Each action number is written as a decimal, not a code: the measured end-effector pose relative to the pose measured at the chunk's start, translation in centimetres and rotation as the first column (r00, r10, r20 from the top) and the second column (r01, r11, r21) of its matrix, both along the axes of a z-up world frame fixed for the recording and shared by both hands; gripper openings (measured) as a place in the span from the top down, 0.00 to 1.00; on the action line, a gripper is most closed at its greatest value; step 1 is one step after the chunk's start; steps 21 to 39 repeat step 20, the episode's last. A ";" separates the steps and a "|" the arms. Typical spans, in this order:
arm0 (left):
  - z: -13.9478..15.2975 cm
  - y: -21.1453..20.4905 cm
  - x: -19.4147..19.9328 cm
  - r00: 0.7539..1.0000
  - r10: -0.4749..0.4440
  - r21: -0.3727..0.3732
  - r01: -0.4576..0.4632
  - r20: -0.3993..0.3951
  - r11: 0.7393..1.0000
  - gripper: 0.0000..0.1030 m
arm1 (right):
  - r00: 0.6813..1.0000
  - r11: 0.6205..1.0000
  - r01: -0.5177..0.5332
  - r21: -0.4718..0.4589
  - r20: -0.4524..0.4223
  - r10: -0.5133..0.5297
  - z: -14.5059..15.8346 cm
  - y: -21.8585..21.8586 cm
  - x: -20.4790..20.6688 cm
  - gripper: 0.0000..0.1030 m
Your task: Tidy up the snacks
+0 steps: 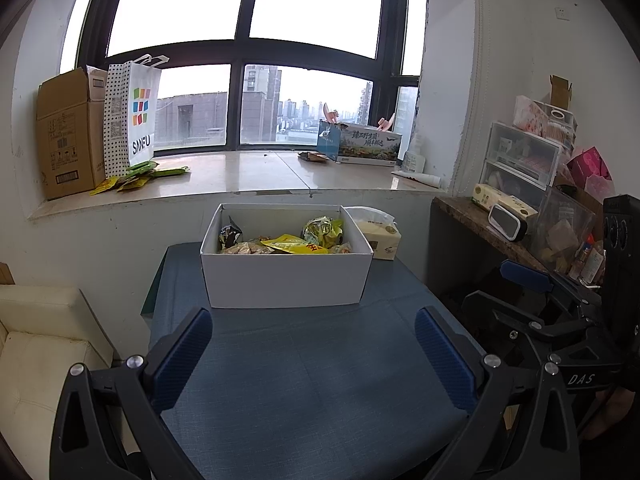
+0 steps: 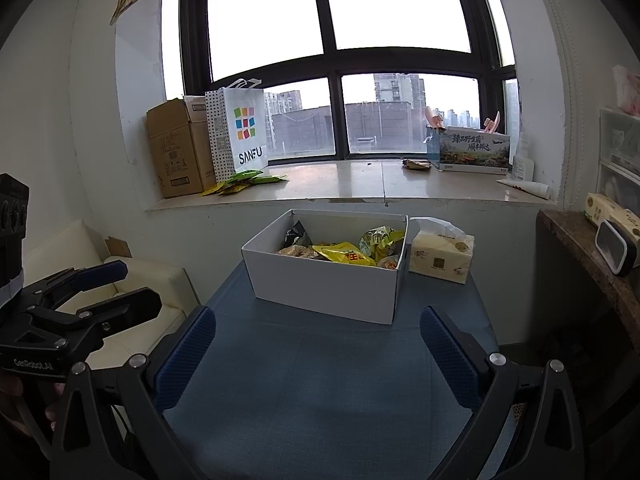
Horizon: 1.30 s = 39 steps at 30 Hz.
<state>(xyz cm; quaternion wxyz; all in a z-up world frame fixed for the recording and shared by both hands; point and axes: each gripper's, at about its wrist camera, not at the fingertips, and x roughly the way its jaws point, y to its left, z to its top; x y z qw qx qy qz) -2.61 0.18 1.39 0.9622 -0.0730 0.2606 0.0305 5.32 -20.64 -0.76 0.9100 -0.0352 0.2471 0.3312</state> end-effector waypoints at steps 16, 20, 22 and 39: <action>0.1 0.2 -0.2 1.000 0.009 0.007 -0.009 0.002 1.000 0.00 | 1.000 1.000 -0.004 -0.001 0.003 0.004 0.0 0.0 0.1 0.00; 0.1 0.5 -0.2 1.000 -0.004 -0.017 0.004 -0.006 1.000 0.00 | 1.000 1.000 -0.005 0.001 0.004 0.005 0.0 -0.1 0.1 0.00; 0.1 0.5 -0.2 1.000 -0.004 -0.017 0.004 -0.006 1.000 0.00 | 1.000 1.000 -0.005 0.001 0.004 0.005 0.0 -0.1 0.1 0.00; 0.1 0.5 -0.2 1.000 -0.004 -0.017 0.004 -0.006 1.000 0.00 | 1.000 1.000 -0.005 0.001 0.004 0.005 0.0 -0.1 0.1 0.00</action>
